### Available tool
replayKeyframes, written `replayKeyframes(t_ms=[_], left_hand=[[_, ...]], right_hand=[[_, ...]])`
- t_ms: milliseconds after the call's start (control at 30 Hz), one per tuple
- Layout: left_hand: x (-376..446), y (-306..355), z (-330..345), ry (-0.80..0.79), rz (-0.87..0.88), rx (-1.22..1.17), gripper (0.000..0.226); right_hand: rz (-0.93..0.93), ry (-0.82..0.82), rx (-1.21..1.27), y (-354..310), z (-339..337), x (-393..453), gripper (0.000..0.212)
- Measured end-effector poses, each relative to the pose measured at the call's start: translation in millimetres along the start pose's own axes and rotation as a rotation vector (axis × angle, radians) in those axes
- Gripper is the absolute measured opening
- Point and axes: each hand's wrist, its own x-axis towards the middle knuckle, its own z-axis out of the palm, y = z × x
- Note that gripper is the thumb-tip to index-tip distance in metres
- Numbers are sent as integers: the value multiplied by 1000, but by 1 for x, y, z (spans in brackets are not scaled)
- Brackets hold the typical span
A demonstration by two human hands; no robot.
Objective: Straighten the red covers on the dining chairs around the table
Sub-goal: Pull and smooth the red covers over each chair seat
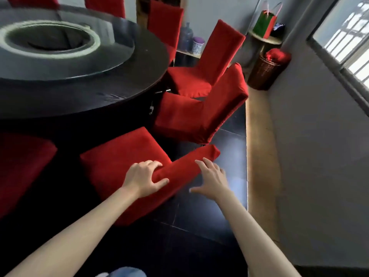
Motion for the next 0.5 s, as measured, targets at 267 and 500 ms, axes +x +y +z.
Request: replayKeyframes(t_ms=[267,500], left_hand=[[-26,8,24,56,-326,-60,69],[-32,16,53,-17,-368,107,79]], right_hand=[[-241,-98,-134,12,6,57,102],[-300,-156,-209,24,10,87,99]])
